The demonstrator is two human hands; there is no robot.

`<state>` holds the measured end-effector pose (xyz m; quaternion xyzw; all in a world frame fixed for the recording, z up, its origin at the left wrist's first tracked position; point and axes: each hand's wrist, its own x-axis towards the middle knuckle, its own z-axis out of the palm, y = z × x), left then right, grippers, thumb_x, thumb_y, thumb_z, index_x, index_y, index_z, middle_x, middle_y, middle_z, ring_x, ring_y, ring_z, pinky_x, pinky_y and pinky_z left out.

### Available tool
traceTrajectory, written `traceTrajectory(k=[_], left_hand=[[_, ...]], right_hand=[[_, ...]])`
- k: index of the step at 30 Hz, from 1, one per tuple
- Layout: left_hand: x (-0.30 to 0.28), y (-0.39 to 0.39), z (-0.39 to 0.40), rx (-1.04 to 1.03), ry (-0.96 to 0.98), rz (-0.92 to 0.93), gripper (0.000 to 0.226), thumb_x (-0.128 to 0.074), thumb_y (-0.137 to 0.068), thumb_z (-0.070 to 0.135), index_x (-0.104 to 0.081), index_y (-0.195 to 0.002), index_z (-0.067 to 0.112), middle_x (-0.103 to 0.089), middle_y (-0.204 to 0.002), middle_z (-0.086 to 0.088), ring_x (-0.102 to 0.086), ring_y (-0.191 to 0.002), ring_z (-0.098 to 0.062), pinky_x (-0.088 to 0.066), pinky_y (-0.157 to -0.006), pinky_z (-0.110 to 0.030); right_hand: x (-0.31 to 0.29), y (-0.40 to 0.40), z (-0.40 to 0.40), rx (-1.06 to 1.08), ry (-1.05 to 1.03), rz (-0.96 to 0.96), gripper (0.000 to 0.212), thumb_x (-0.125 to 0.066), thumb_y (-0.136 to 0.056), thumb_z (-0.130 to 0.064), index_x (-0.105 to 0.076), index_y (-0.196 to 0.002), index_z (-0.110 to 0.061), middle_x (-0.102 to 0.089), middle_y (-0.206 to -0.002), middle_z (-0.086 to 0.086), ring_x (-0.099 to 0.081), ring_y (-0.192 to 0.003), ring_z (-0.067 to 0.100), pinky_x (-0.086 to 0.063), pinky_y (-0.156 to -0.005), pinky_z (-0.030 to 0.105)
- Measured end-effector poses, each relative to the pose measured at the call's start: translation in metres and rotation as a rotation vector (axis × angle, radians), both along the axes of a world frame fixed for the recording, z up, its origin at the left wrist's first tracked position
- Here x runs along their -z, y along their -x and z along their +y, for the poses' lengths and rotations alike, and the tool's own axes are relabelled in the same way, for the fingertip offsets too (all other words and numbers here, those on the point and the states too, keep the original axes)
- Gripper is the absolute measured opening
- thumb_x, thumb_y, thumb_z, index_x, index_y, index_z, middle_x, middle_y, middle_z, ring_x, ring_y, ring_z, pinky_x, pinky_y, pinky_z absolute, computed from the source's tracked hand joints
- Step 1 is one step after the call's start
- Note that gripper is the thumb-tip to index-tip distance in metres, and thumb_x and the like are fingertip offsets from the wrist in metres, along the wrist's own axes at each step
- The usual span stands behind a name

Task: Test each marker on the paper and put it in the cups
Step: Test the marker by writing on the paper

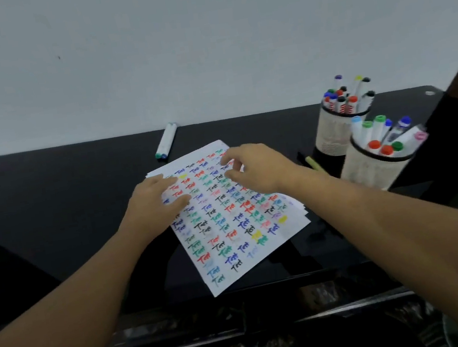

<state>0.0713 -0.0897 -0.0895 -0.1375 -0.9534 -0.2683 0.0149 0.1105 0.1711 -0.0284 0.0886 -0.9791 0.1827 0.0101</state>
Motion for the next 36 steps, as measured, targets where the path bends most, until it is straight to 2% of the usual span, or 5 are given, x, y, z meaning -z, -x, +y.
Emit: traceTrajectory(k=[10,17,23,31,36], left_hand=[[0.020,0.010,-0.002,-0.044,-0.043,0.097,0.057,-0.070,-0.087,0.059,-0.067,-0.133,0.026,-0.053,-0.148,-0.003,-0.042,-0.139,-0.021,-0.031,-0.118,-0.048],[0.020,0.011,-0.001,-0.040,-0.033,0.089,0.058,-0.066,-0.089,0.060,-0.063,-0.137,0.028,-0.048,-0.151,0.002,-0.037,-0.141,-0.018,-0.027,-0.120,-0.047],[0.023,0.012,-0.001,-0.038,-0.043,0.098,0.059,-0.065,-0.089,0.062,-0.063,-0.137,0.029,-0.048,-0.151,0.002,-0.036,-0.141,-0.017,-0.026,-0.121,-0.046],[0.023,0.012,-0.001,-0.040,-0.026,0.100,0.059,-0.063,-0.089,0.063,-0.061,-0.138,0.031,-0.046,-0.152,0.005,-0.033,-0.142,-0.014,-0.021,-0.122,-0.043],[0.024,0.015,-0.002,-0.030,-0.010,0.102,0.059,-0.062,-0.089,0.064,-0.061,-0.139,0.032,-0.046,-0.151,0.006,-0.033,-0.141,-0.014,-0.022,-0.121,-0.041]], right_hand=[[0.027,0.108,-0.061,-0.113,-0.204,0.069,0.044,-0.053,-0.106,-0.026,-0.049,-0.148,-0.038,-0.052,-0.142,0.005,-0.050,-0.128,0.027,-0.049,-0.102,0.047],[0.035,0.162,-0.100,-0.151,-0.351,0.121,0.066,-0.061,-0.096,-0.003,-0.044,-0.150,-0.037,-0.048,-0.150,0.009,-0.049,-0.126,0.030,-0.046,-0.097,0.046],[0.039,0.181,-0.110,-0.178,-0.388,0.208,0.044,-0.062,-0.097,-0.004,-0.051,-0.132,-0.028,-0.057,-0.129,0.009,-0.057,-0.107,0.029,-0.041,-0.083,0.039],[0.039,0.191,-0.104,-0.226,-0.529,0.252,0.031,-0.055,-0.106,-0.021,-0.063,-0.132,-0.036,-0.055,-0.124,0.006,-0.050,-0.115,0.028,-0.040,-0.094,0.043],[0.034,0.181,-0.091,-0.287,-0.559,0.434,0.024,-0.054,-0.106,-0.024,-0.060,-0.129,-0.018,-0.054,-0.119,0.012,-0.052,-0.107,0.031,-0.043,-0.090,0.044]])
